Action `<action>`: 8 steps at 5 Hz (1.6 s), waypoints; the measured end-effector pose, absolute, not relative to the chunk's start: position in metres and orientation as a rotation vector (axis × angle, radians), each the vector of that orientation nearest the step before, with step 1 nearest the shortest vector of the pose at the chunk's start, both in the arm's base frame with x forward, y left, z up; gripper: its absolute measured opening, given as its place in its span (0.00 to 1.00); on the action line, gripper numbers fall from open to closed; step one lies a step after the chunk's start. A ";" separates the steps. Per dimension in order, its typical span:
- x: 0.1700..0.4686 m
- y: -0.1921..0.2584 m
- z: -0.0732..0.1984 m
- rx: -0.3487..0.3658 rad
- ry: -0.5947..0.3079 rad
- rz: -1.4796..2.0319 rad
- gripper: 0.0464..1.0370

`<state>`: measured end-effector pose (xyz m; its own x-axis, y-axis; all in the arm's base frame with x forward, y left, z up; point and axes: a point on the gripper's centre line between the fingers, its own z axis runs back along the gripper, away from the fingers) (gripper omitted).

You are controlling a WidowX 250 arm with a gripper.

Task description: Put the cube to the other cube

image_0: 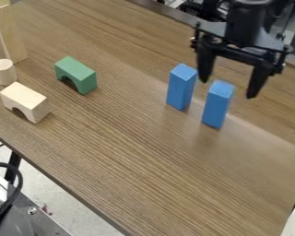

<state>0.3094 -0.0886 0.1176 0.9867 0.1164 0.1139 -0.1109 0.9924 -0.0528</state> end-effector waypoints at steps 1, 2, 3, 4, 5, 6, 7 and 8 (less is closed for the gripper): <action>0.323 -0.096 0.118 -0.052 -0.130 0.093 0.96; 0.332 -0.105 0.117 -0.051 -0.143 0.060 0.96; 0.343 -0.112 0.110 -0.056 -0.146 0.027 0.96; 0.349 -0.116 0.111 -0.062 -0.164 0.006 0.96; 0.350 -0.122 0.104 -0.057 -0.164 -0.010 0.96; 0.350 -0.124 0.102 -0.058 -0.175 -0.017 0.96; 0.343 -0.126 0.091 -0.047 -0.162 -0.021 0.96; 0.337 -0.128 0.077 -0.028 -0.154 -0.032 0.96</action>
